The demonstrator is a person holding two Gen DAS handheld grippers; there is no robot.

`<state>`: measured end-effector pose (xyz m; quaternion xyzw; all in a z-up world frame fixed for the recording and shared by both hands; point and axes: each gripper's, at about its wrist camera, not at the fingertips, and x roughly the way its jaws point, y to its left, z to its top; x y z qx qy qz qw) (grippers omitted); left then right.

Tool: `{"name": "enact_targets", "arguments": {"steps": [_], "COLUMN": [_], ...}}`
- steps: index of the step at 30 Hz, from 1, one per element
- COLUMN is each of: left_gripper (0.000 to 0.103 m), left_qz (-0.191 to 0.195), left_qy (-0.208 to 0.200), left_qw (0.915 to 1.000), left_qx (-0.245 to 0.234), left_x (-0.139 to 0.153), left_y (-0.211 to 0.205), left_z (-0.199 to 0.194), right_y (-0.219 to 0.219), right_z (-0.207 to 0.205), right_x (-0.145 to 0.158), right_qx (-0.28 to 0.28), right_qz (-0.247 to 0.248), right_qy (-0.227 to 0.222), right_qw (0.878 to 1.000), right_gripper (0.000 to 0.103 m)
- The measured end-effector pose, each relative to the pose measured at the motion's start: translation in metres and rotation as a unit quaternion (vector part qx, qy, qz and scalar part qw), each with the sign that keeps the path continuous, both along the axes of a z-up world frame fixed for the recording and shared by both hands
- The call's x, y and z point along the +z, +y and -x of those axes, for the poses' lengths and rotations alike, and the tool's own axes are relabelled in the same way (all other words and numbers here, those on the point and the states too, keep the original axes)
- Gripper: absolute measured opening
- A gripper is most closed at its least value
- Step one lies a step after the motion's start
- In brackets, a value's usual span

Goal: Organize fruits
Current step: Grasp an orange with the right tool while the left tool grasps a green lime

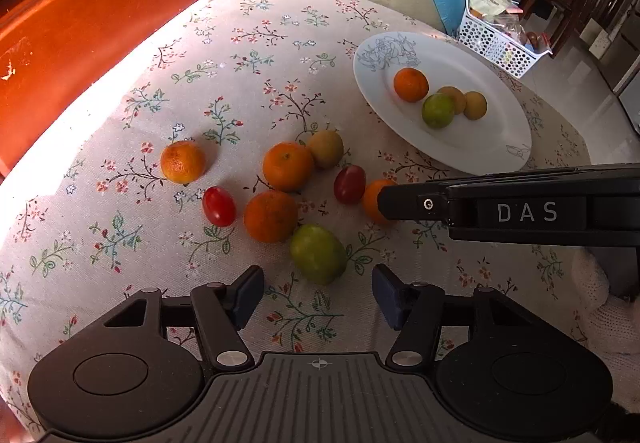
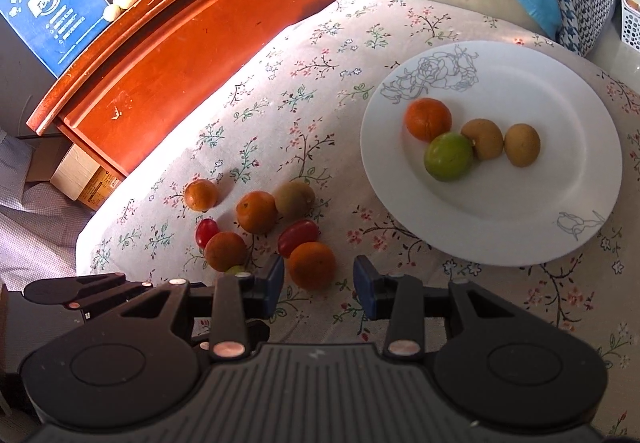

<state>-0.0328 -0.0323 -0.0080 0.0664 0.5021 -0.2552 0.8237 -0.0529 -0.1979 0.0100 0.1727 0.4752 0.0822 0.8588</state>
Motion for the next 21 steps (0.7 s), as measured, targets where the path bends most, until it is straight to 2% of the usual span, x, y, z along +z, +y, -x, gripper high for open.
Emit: {"name": "enact_targets", "arguments": {"steps": [4,7,9,13,17,19,21], "left_gripper": [0.056,0.042,0.038,0.037,0.037,0.029,0.028], "left_qz": [0.007,0.012,0.010,0.005,-0.003,-0.006,-0.003], "left_qy": [-0.006,-0.010,-0.015,-0.022,-0.034,-0.040,-0.042], "left_qw": [0.9999,0.9997,0.9996,0.9995,0.9993,0.9990,0.9990], "left_qx": [0.012,0.021,0.023,0.023,0.017,0.016,0.015], "left_x": [-0.001,-0.001,-0.001,-0.002,-0.002,-0.002,-0.002], "left_y": [-0.001,-0.001,-0.002,-0.005,-0.009,-0.010,-0.010], "left_z": [0.000,-0.002,-0.002,-0.002,0.001,0.002,0.002], "right_y": [0.004,0.006,0.007,0.009,0.012,0.013,0.013], "right_z": [-0.001,-0.002,-0.003,-0.004,-0.004,-0.004,-0.004], "right_x": [-0.001,-0.003,-0.004,-0.005,-0.008,-0.008,-0.008], "right_qx": [0.006,0.007,0.007,0.010,0.014,0.015,0.018], "right_qz": [0.006,0.014,0.017,0.022,0.031,0.032,0.031], "right_qy": [0.001,0.001,0.001,0.002,0.004,0.003,0.000], "right_qw": [1.000,1.000,1.000,1.000,0.999,0.999,0.999], "right_gripper": [0.040,0.040,0.040,0.039,0.034,0.031,0.028]}}
